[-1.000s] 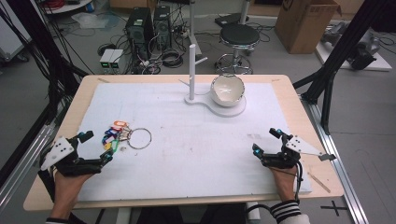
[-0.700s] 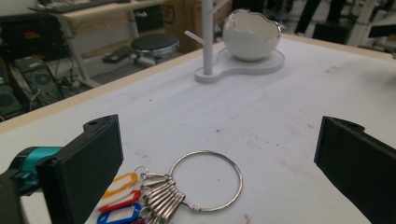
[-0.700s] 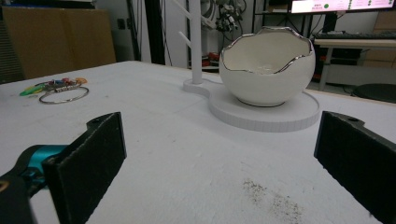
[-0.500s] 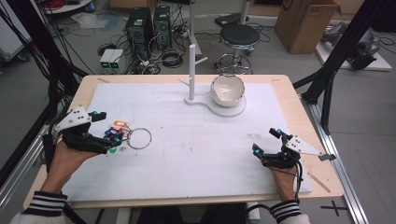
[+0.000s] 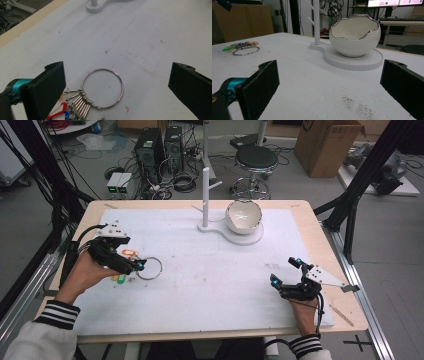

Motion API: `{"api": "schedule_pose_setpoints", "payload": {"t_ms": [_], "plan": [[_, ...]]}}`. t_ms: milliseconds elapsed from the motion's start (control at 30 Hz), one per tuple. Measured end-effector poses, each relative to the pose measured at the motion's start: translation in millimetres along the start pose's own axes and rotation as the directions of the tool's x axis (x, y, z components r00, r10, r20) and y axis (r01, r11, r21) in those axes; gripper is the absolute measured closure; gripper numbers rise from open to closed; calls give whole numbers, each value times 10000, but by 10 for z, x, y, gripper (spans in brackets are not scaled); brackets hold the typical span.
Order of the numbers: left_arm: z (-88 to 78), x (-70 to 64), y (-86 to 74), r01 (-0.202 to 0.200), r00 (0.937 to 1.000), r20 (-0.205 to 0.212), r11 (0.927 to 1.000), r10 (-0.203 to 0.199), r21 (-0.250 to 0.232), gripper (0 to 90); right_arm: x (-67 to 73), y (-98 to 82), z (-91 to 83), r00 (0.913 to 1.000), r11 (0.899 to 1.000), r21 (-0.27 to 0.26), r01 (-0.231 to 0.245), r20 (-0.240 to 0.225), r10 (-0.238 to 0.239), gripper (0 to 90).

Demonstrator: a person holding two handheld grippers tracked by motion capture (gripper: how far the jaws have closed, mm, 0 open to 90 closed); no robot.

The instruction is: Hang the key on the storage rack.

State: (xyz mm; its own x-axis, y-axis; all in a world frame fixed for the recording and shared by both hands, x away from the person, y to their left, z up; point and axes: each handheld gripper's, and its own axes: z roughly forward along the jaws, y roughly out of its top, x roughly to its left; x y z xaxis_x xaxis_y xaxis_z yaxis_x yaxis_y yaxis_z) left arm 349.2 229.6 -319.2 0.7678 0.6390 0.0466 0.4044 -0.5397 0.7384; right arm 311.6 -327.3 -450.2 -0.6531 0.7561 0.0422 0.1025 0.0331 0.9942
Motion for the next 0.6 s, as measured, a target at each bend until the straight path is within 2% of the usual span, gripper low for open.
{"api": "schedule_pose_setpoints", "payload": {"t_ms": [100, 167, 200, 233, 267, 300, 367, 400, 467, 600], "plan": [[85, -8, 46, -130, 9999, 74, 9988, 126, 474, 17, 1, 0, -1, 10000, 10000, 24, -2, 2, 2, 17], [147, -17, 73, -297, 9995, 111, 9960, 289, 847, 17, 1, 0, -1, 10000, 10000, 14, -3, 6, 3, 17], [207, -27, 91, -391, 9992, 173, 9922, 373, 1185, 17, 0, 0, 0, 10000, 10000, 6, 16, 8, -16, 17], [207, -27, 91, -391, 9992, 173, 9922, 373, 1185, 17, 0, 0, 0, 10000, 10000, 8, 28, 6, -28, 17], [287, -43, 110, -427, 9989, 238, 9871, 395, 1540, 17, 1, 1, 0, 10000, 10000, 10, 20, 3, -20, 17], [287, -43, 110, -427, 9989, 238, 9871, 395, 1540, 17, -1, 0, 0, 10000, 10000, 18, 49, 11, -49, 17], [386, -49, 135, -506, 9984, 341, 9799, 448, 1928, 18, 2, 0, 0, 10000, 10000, 8, 30, 15, -30, 17], [386, -49, 135, -506, 9984, 341, 9799, 448, 1928, 18, 2, 0, 0, 10000, 10000, 8, 30, 15, -30, 17], [448, -43, 152, -727, 9968, 488, 9718, 633, 2241, 25, -1, 1, 2, 10000, 10000, -4, 92, 6, -92, 17], [566, -55, 163, -813, 9963, 498, 9591, 704, 2713, 29, 0, 1, 2, 10000, 10000, 2, 95, 6, -95, 17]]}}
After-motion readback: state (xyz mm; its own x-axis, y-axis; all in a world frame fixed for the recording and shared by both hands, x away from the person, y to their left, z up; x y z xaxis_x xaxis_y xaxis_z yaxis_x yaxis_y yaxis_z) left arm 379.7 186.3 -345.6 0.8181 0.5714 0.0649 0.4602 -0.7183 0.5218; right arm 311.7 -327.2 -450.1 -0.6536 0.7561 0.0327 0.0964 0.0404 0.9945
